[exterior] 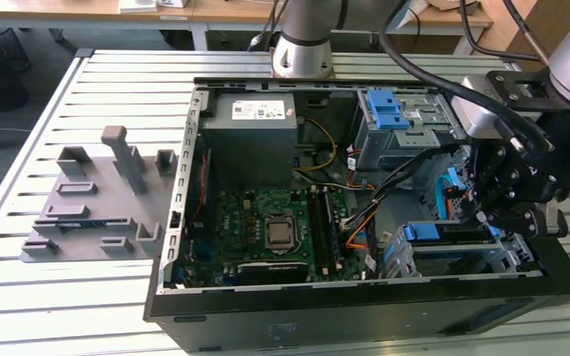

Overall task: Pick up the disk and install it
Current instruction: 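Insert the first disk wire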

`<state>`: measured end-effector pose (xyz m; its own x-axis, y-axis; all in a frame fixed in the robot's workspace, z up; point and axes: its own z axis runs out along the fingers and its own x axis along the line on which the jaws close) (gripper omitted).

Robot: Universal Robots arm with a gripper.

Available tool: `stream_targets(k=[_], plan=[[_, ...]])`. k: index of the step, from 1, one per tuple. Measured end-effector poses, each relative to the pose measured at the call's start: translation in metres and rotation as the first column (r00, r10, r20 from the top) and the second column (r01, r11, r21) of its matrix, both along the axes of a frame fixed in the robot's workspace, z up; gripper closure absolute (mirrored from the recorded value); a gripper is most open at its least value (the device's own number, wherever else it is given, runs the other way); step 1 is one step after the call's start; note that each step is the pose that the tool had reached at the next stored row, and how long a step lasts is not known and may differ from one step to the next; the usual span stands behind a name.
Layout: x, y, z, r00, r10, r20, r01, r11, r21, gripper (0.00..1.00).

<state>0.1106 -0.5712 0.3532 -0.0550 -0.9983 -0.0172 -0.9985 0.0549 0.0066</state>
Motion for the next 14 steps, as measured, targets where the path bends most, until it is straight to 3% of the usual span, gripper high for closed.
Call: stream_targets(k=[5, 14], plan=[[0.0017, 0.0013, 0.0057, 1.0, 0.0, 0.0004, 0.0, 1.0, 0.0007, 0.89], [0.0089, 0.0095, 0.0059, 1.0, 0.0, 0.0011, 0.0, 1.0, 0.0007, 0.89]])
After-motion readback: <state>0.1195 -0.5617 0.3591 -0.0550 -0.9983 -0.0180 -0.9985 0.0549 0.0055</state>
